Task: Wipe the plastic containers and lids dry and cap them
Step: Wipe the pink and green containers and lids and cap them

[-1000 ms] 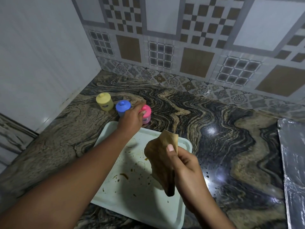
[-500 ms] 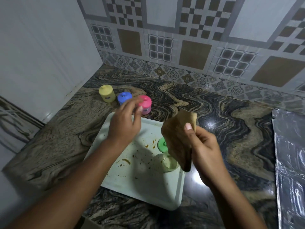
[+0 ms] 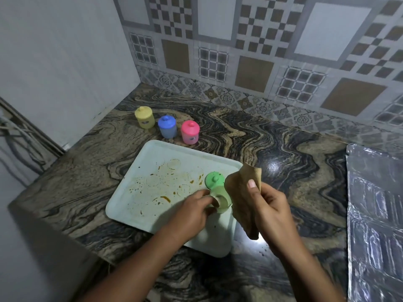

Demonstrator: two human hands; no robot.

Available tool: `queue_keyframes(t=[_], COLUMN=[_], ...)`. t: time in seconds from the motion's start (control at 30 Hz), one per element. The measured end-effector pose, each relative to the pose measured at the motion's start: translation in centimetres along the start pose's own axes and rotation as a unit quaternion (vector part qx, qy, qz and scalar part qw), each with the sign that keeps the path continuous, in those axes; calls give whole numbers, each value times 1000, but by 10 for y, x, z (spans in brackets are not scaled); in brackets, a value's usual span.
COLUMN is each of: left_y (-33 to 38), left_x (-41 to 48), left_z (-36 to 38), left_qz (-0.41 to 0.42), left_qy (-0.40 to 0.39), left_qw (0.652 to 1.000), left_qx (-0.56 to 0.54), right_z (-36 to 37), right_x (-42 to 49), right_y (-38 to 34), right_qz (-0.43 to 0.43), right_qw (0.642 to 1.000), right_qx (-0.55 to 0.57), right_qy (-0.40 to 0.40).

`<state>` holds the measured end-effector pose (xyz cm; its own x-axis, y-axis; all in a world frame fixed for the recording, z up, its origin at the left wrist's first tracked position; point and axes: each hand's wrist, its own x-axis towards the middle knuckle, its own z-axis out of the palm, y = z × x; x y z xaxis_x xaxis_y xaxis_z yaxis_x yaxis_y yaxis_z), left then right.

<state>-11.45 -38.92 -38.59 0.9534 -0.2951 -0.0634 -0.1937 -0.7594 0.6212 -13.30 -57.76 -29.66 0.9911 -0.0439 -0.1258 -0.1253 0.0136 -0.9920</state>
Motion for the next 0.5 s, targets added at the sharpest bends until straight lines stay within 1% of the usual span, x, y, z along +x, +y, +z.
queue_keyframes(t=[0.1,0.2,0.27,0.33,0.43,0.5], left_y=[-1,2,6,13,28,41], left_x=[2,1,0,-2,-7,-9], left_z=[2,-4,-18,-41,-74,-89], left_qz=[-5,-15,-40,-85,-116,-114], left_qy=[17,41,65,69,53,78], left_qw=[1000,999,994,981,957,940], left_qx=[13,-31,-82,-157,-261,-311], right_z=[1,1,-3,-5,2,11], right_x=[-3,-2,2,10,20,22], right_y=[2,0,-8,-14,-21,-22], right_qz=[-8,-21,-41,-58,-91,-95], right_qw=[1000,999,998,996,995,994], right_qx=[8,27,51,63,21,-8], right_qy=[-16,-19,12,27,-17,-59])
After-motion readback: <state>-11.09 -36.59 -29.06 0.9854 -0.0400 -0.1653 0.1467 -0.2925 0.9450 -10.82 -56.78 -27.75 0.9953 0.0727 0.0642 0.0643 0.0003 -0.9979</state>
